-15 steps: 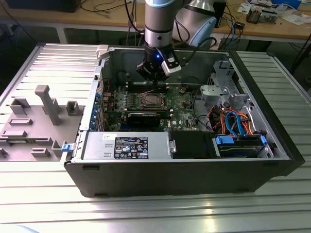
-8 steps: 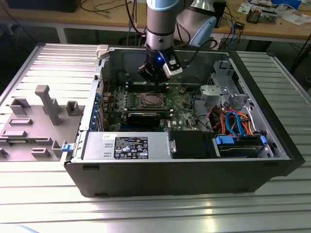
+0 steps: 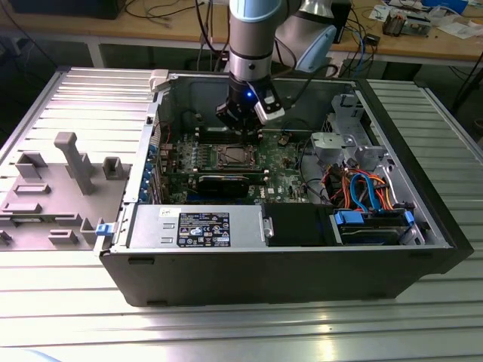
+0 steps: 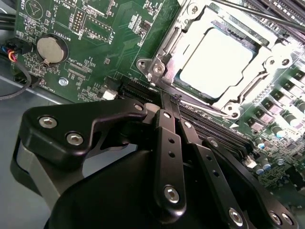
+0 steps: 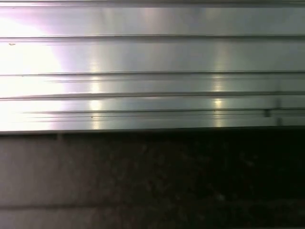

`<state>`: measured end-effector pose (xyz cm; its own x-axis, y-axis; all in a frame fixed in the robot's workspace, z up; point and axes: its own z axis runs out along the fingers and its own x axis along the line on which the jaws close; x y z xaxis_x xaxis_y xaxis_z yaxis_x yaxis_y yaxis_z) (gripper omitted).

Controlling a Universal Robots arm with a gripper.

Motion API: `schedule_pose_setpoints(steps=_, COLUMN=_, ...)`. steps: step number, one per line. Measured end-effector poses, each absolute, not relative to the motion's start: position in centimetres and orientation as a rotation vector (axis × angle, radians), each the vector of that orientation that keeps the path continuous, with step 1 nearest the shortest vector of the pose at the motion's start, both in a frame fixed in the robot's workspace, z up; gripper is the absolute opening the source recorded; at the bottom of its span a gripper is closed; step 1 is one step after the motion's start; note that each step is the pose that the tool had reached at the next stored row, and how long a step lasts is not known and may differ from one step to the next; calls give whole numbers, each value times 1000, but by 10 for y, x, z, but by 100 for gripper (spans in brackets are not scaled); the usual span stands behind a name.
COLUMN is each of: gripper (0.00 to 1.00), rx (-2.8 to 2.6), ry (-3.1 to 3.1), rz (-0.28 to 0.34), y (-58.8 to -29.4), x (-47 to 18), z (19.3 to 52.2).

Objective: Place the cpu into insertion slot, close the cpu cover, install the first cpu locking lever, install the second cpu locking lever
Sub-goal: 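Install the first cpu locking lever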

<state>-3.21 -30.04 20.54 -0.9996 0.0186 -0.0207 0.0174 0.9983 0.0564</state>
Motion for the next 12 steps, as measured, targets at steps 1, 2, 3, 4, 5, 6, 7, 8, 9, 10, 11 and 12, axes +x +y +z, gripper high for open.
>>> schedule_pose_setpoints(steps=1, gripper=11, rx=28, ry=3119, rz=88, y=-300, x=-32, z=205)
schedule_pose_setpoints(steps=2, gripper=11, rx=28, ry=3119, rz=87, y=-300, x=-32, z=205)
schedule_pose_setpoints(steps=3, gripper=11, rx=28, ry=3119, rz=87, y=-300, x=-32, z=205)
schedule_pose_setpoints(steps=4, gripper=11, rx=28, ry=3119, rz=87, y=-300, x=-32, z=204)
schedule_pose_setpoints(steps=5, gripper=11, rx=28, ry=3119, rz=87, y=-300, x=-32, z=204)
schedule_pose_setpoints(steps=6, gripper=11, rx=28, ry=3119, rz=87, y=-300, x=-32, z=204)
schedule_pose_setpoints(steps=7, gripper=11, rx=28, ry=3119, rz=87, y=-300, x=-32, z=204)
schedule_pose_setpoints(steps=8, gripper=11, rx=28, ry=3119, rz=87, y=-300, x=-32, z=204)
schedule_pose_setpoints(steps=9, gripper=11, rx=28, ry=3119, rz=88, y=-300, x=-32, z=204)
schedule_pose_setpoints(steps=10, gripper=11, rx=28, ry=3119, rz=88, y=-300, x=-32, z=205)
schedule_pose_setpoints(steps=11, gripper=11, rx=28, ry=3119, rz=88, y=-300, x=-32, z=205)
schedule_pose_setpoints(steps=12, gripper=11, rx=28, ry=3119, rz=88, y=-300, x=-32, z=205)
